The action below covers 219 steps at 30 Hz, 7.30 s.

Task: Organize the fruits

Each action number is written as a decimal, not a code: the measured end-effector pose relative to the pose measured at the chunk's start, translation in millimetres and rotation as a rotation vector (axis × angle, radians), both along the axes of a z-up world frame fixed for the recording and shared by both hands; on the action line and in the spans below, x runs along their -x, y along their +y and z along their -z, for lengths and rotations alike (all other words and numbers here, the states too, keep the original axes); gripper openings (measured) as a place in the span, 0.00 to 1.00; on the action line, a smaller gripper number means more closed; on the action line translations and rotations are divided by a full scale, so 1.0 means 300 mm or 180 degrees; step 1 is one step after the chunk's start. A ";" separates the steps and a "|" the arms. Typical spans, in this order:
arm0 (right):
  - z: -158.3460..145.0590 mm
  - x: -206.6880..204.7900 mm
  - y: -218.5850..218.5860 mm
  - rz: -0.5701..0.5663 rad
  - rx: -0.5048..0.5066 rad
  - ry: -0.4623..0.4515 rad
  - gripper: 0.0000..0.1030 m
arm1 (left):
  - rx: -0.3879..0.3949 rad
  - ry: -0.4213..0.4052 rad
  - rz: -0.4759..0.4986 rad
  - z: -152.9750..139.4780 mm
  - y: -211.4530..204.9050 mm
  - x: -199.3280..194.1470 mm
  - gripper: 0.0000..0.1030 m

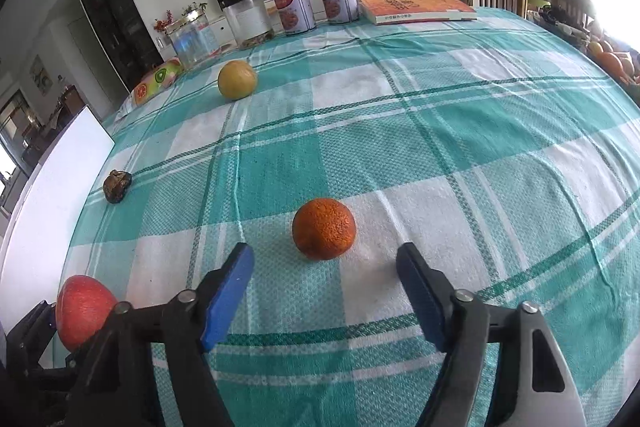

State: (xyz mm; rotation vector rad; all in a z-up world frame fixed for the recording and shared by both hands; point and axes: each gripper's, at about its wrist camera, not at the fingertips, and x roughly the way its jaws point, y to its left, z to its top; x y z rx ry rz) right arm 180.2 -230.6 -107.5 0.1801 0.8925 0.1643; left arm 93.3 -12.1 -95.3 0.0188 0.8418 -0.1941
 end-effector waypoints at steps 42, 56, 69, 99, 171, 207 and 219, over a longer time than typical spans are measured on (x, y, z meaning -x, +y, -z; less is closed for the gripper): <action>-0.450 0.428 0.912 -0.2580 -0.0578 -0.0292 0.71 | 0.0145 -0.0017 -0.1830 -0.365 0.873 0.287 0.89; -0.057 0.177 0.084 0.0048 -0.0092 -0.0174 0.94 | 0.0441 0.0279 0.0029 -0.298 0.148 0.186 0.94; -0.021 0.175 0.026 0.0262 -0.0313 -0.0076 0.94 | -0.0412 0.0136 -0.0438 -0.058 0.025 -0.026 0.94; -0.007 0.158 0.015 0.0194 -0.0587 0.0006 0.94 | -0.0143 0.0162 -0.1187 0.017 0.243 -0.440 0.65; -0.017 -0.698 0.404 -0.0834 0.0282 0.0161 0.47 | -0.0260 0.0259 -0.0587 0.050 0.116 -0.207 0.99; 0.024 0.115 0.161 -0.0088 0.0657 0.0182 1.00 | -0.0274 0.0262 -0.0602 0.050 0.116 -0.205 1.00; 0.024 0.114 0.161 -0.0087 0.0662 0.0183 1.00 | -0.0273 0.0262 -0.0602 0.050 0.117 -0.205 1.00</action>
